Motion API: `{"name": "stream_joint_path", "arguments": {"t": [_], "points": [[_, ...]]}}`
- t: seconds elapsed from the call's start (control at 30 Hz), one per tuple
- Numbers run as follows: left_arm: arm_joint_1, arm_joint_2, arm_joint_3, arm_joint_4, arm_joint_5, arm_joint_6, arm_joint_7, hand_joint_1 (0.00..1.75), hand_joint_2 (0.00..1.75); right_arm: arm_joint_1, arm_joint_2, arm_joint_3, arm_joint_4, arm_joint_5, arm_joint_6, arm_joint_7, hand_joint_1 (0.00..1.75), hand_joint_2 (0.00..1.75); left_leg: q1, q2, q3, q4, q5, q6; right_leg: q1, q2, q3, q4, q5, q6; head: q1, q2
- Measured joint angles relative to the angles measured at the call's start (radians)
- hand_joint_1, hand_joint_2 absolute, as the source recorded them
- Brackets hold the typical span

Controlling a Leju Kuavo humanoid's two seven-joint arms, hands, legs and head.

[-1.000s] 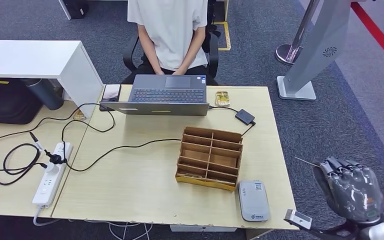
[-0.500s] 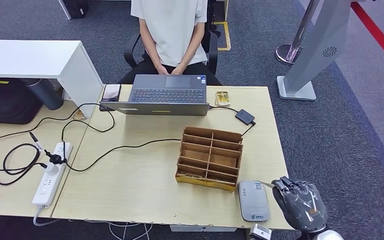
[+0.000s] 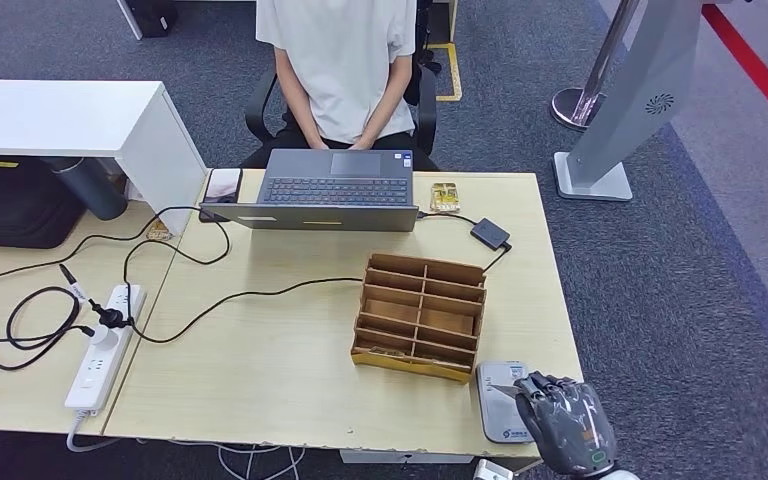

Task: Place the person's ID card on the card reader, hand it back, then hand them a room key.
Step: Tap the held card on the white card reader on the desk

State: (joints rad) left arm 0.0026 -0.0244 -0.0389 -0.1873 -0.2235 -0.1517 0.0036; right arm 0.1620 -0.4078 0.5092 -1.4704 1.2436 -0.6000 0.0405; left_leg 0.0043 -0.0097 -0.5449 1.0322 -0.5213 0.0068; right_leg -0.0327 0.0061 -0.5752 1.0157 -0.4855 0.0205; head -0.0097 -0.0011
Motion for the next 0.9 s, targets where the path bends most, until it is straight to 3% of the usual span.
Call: {"name": "stream_joint_path", "arguments": {"t": [0.23, 0.43, 0.7, 0.9], "points": [[-0.001, 0.0, 0.0, 0.0, 0.0, 0.001, 0.008, 0.0, 1.75, -0.003, -0.005, 0.054, 0.021, -0.003, -0.01, 0.064, 1.75, 1.75, 0.0, 0.0, 0.0, 0.0, 0.0, 0.0, 0.0, 0.0, 0.0, 0.0, 0.0, 0.0, 0.0, 0.0], [-0.001, 0.0, 0.001, 0.0, -0.004, 0.001, 0.011, 0.0, 1.75, -0.011, -0.04, 0.073, -0.027, 0.042, -0.013, 0.112, 1.75, 1.75, 0.0, 0.0, 0.0, 0.0, 0.0, 0.0, 0.0, 0.0, 0.0, 0.0, 0.0, 0.0, 0.0, 0.0], [-0.002, 0.001, 0.001, 0.0, -0.02, 0.0, 0.018, 0.0, 1.75, -0.08, -0.081, -0.011, -0.202, 0.019, 0.042, 0.019, 1.75, 1.75, 0.0, 0.001, 0.0, 0.0, 0.0, 0.0, 0.0, 0.001, 0.0, 0.0, 0.0, 0.0, 0.0, 0.0], [-0.005, 0.002, 0.001, 0.0, -0.042, -0.004, 0.018, 0.0, 1.75, -0.268, -0.084, -0.061, -0.246, -0.038, 0.127, -0.025, 1.75, 1.75, 0.0, 0.004, 0.001, 0.0, 0.001, -0.001, 0.0, 0.003, 0.0, 0.001, 0.002, -0.001, 0.0, 0.0]]}}
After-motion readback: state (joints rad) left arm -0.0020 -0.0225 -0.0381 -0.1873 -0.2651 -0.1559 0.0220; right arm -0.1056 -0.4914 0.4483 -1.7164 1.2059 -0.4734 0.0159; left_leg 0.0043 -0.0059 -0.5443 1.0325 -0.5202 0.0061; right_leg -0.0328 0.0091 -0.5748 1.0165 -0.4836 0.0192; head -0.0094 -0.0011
